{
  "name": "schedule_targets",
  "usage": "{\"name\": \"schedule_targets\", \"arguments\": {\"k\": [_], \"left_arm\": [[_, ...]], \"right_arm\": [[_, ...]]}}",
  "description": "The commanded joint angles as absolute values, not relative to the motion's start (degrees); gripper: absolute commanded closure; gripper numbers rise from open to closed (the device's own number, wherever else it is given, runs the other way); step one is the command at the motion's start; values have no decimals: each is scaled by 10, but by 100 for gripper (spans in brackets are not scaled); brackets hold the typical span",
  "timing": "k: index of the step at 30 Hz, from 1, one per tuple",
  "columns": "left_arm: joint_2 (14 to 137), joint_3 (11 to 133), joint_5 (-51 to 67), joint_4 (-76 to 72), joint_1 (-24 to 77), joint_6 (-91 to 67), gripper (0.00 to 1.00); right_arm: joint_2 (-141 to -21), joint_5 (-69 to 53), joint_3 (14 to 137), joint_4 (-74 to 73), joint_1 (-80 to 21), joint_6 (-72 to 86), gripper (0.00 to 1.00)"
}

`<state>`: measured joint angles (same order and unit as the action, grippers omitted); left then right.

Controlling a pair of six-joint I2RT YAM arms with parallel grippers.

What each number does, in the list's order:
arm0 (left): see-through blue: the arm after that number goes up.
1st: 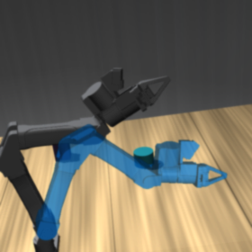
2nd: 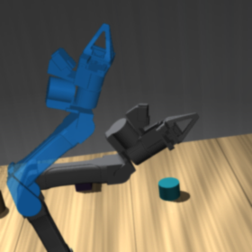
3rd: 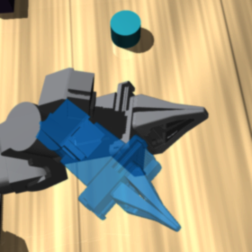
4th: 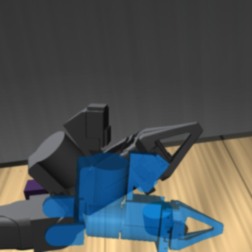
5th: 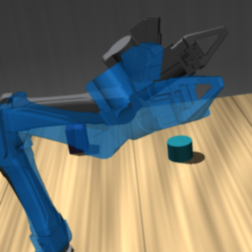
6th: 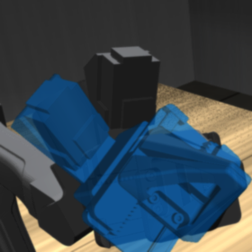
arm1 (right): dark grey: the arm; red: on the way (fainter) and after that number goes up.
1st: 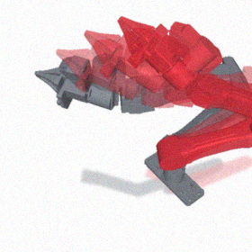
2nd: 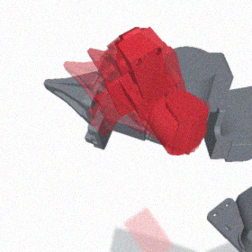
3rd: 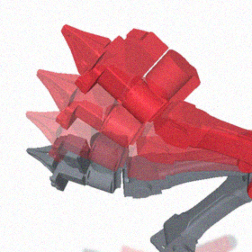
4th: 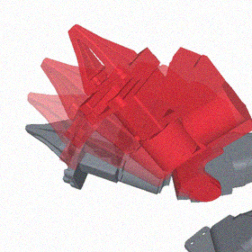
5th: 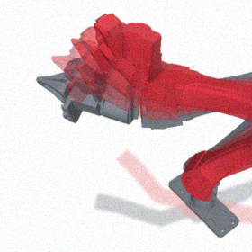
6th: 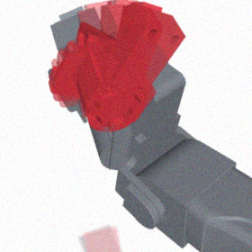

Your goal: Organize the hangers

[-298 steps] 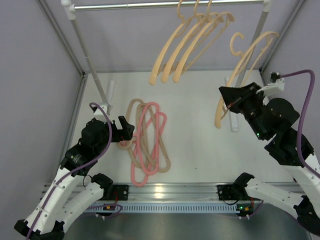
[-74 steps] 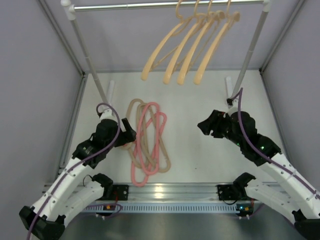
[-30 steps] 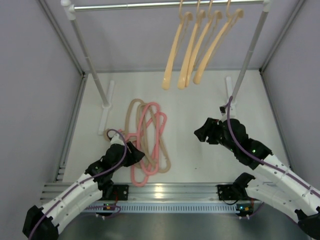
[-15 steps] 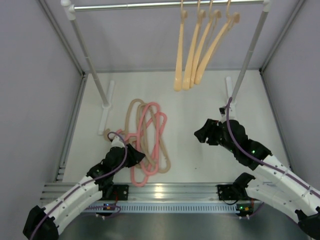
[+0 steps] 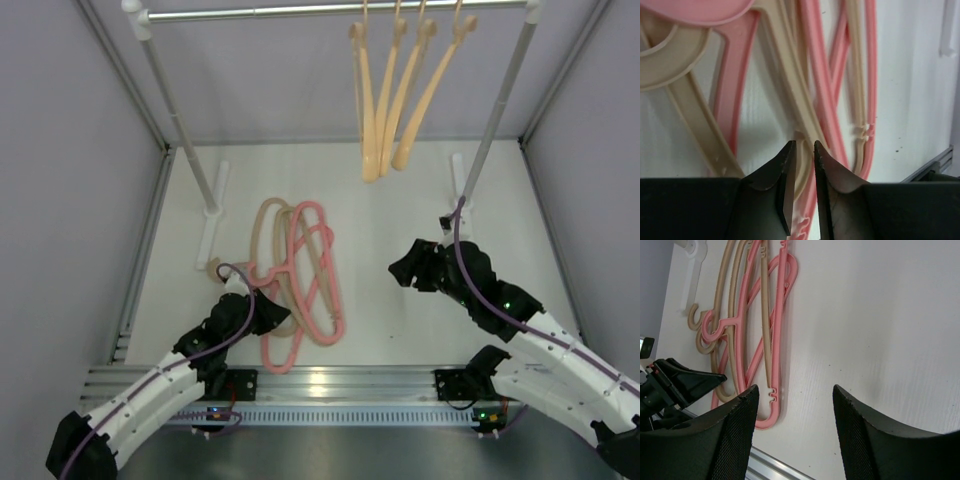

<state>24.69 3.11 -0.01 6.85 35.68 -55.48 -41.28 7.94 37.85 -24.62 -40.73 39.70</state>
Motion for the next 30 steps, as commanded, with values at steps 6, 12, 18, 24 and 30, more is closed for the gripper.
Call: {"name": "schedule_targets", "arguments": {"k": [6, 12, 18, 24, 30], "left_arm": [[320, 40, -13, 55, 358, -555, 64], [281, 36, -11, 62, 358, -555, 58], [287, 48, -4, 69, 358, -548, 58], [269, 63, -11, 91, 358, -543, 58], [258, 94, -39, 150, 358, -552, 58]], "right_arm": [[-419, 65, 377, -189, -435, 396, 46], [-522, 154, 406, -167, -526, 386, 50], [-687, 175, 428, -88, -585, 368, 52], [-764, 243, 489, -76, -683, 345, 54], [-850, 261, 568, -86, -726, 337, 57]]}}
